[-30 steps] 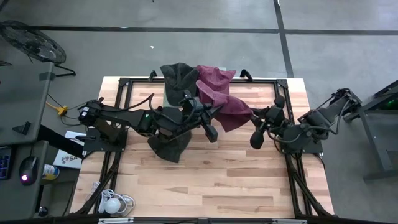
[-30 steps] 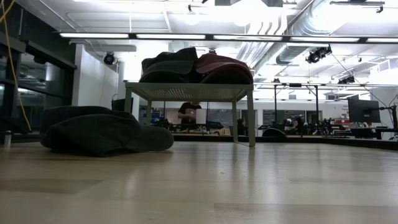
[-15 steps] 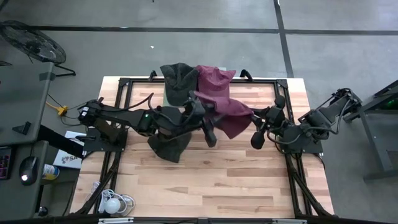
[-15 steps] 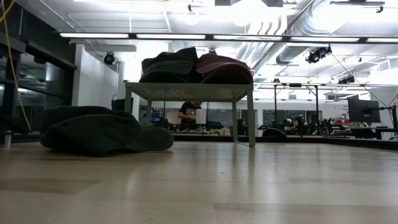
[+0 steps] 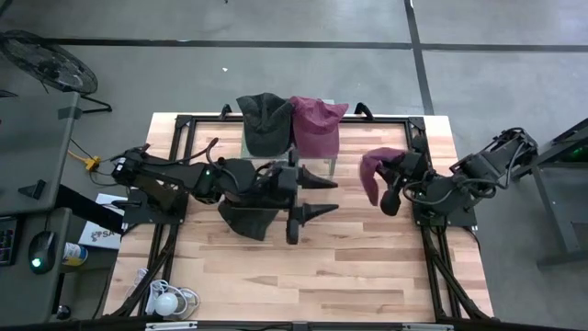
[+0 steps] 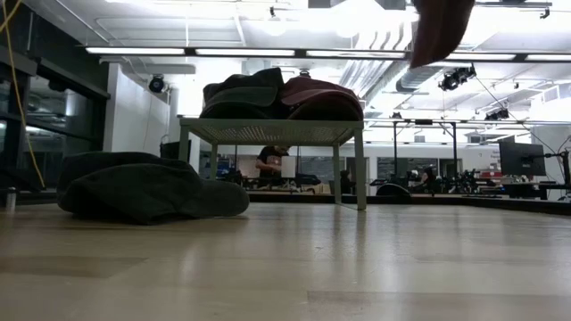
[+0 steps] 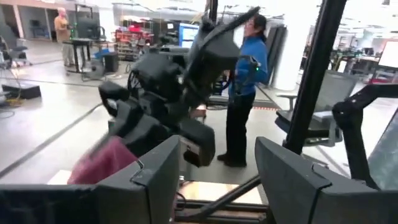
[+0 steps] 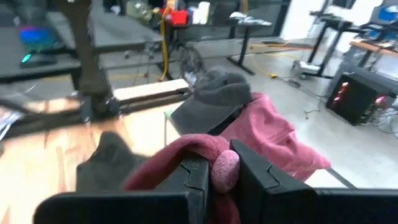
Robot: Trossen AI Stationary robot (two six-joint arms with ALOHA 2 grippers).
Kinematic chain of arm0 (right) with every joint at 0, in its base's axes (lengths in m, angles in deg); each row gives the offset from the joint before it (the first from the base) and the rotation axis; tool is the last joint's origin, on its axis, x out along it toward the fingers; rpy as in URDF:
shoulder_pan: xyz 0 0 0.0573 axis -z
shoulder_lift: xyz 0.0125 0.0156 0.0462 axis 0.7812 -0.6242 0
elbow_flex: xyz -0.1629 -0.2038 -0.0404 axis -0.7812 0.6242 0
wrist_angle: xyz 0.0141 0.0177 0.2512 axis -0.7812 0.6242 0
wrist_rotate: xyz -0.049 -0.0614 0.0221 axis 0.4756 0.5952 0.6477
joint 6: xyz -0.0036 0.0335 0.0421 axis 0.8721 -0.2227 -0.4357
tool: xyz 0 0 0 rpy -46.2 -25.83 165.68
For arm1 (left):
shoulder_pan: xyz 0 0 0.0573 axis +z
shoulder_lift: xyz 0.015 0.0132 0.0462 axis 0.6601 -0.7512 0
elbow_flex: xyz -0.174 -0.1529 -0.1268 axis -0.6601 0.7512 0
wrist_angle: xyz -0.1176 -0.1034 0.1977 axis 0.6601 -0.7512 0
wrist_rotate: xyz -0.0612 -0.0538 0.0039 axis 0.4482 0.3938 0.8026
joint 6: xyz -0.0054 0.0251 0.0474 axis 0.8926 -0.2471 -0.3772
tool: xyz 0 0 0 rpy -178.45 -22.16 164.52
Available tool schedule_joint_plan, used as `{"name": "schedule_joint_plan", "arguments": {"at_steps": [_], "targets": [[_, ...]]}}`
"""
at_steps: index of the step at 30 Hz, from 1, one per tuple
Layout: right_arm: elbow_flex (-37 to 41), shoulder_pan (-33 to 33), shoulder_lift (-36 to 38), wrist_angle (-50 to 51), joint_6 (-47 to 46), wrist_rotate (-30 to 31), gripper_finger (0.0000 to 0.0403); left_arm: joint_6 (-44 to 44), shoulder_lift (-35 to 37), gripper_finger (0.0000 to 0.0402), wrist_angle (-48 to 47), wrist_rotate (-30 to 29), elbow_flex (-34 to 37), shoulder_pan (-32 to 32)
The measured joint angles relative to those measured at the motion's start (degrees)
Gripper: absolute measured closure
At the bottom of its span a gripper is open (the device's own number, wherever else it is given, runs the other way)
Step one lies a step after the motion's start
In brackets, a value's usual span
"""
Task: Pick & Place hat
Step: Stack the red cap on the red caps on the shelf
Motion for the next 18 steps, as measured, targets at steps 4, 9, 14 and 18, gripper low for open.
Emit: {"name": "schedule_joint_plan", "arguments": {"at_steps": [4,9,14,18], "targets": [[0.0,0.0,0.5,1.9,3.2,-6.5,0.0367,-1.3,0.3,0.0197,-0.6,-2.1,0.0,0.1],[0.0,0.2,1.3,2.5,7.6,-15.9,0.0367,-1.6,0.4,0.0197,-3.3,-2.1,0.0,1.4],[0.0,2.0,1.6,6.2,13.6,-23.7,0.0367,3.3,0.4,0.0197,-7.2,1.9,0.0,3.9],[0.0,3.7,1.6,7.0,19.4,-29.3,0.0367,7.2,0.3,0.0197,-11.4,9.0,0.0,6.1]]}}
